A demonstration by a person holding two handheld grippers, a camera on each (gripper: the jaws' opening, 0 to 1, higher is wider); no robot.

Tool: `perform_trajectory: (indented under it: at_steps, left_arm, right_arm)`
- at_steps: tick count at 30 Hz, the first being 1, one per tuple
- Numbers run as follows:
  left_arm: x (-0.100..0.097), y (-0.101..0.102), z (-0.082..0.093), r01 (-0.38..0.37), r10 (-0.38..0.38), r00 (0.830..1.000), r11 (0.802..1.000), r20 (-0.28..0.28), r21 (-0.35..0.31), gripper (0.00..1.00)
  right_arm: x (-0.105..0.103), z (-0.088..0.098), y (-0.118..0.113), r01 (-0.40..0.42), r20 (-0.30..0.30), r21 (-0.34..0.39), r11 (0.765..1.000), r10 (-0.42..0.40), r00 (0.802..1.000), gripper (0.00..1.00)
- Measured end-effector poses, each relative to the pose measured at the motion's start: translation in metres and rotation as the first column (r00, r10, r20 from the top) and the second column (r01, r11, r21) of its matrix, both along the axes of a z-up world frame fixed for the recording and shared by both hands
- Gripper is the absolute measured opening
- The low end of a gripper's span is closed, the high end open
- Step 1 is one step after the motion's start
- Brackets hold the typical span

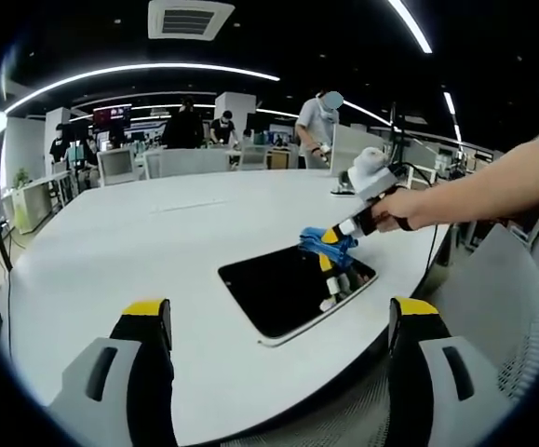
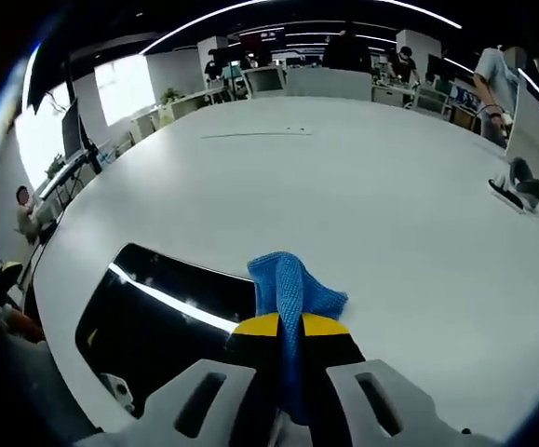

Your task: Wipe the mirror surface with the cleaning cloth until all visible marks leave the cleaned area.

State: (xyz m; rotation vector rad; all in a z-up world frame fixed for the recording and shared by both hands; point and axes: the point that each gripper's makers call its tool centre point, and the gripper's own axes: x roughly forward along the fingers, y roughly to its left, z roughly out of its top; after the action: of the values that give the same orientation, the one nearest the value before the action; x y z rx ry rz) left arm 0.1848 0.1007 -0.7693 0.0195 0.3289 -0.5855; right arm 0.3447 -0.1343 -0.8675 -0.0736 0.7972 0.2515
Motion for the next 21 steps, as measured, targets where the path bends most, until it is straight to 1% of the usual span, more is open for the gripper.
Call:
perform_trajectory:
  at_steps: [8, 12, 15, 21]
  left_arm:
    - [-0.0008, 0.0000, -0.0009, 0.002, -0.002, 1.000, 1.000, -0.005, 0.001, 0.96]
    - [-0.0016, -0.0004, -0.0023, 0.006, -0.006, 1.000, 1.000, -0.012, 0.006, 0.96]
    - [-0.0017, -0.0004, -0.0021, 0.006, -0.006, 1.000, 1.000, -0.011, 0.005, 0.96]
    - [-0.0022, -0.0005, -0.0025, 0.008, -0.008, 1.000, 1.000, -0.014, 0.006, 0.95]
  right_arm:
    - [-0.0092, 0.0044, 0.0037, 0.015, 0.004, -0.001, 1.000, -0.015, 1.000, 0.00]
    - [-0.0101, 0.0049, 0.0052, 0.018, 0.008, -0.007, 1.000, -0.018, 1.000, 0.00]
    - [-0.0058, 0.0037, 0.0030, 0.019, 0.007, -0.010, 1.000, -0.019, 1.000, 0.00]
    - [-0.0089, 0.0053, 0.0053, 0.024, 0.020, -0.025, 0.999, -0.023, 1.000, 0.00]
